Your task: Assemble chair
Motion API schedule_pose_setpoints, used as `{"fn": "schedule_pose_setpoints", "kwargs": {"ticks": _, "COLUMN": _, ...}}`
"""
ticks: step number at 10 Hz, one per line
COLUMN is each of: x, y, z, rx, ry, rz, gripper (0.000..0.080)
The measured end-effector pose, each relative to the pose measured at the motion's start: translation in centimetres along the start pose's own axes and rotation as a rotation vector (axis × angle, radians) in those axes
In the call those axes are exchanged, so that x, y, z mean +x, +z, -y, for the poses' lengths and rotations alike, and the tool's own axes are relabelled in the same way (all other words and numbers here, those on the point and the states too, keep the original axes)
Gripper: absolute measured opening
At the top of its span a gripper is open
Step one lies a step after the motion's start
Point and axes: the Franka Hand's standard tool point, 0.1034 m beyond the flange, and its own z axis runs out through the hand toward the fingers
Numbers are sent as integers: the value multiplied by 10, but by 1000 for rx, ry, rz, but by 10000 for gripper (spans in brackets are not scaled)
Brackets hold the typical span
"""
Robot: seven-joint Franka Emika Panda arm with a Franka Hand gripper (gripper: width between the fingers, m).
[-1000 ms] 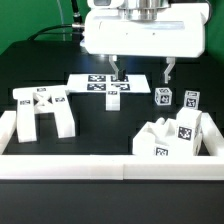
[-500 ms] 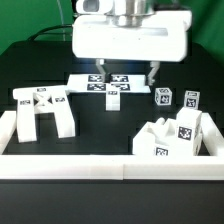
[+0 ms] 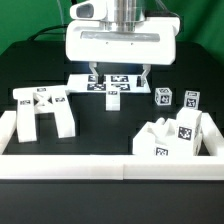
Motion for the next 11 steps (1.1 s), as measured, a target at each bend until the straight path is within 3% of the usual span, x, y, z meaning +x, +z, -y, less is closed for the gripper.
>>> {"fn": "schedule_pose_setpoints", "kwargs": {"ticks": 2, "x": -2, "y": -1, "z": -3, "rx": 1, "ry": -63, "rz": 123, "gripper": 649}}
{"fn": "schedule_pose_setpoints", "kwargs": {"ticks": 5, "x": -6, "y": 3, "z": -24, "rx": 7, "ry": -184, "rz": 323, "gripper": 649}}
{"fn": "schedule_pose_setpoints", "kwargs": {"ticks": 9, "x": -14, "y": 7, "z": -19, "rx": 9, "ry": -184, "rz": 596, "gripper": 649}}
{"fn": "schedule_pose_setpoints", "kwargs": {"ticks": 10, "x": -17, "y": 11, "z": -22, "rx": -23, "ry": -162, "rz": 674, "gripper": 649}}
{"fn": "schedule_pose_setpoints", "kwargs": {"ticks": 11, "x": -18, "y": 19, "z": -28, "rx": -88, "ry": -145, "rz": 732, "gripper": 649}}
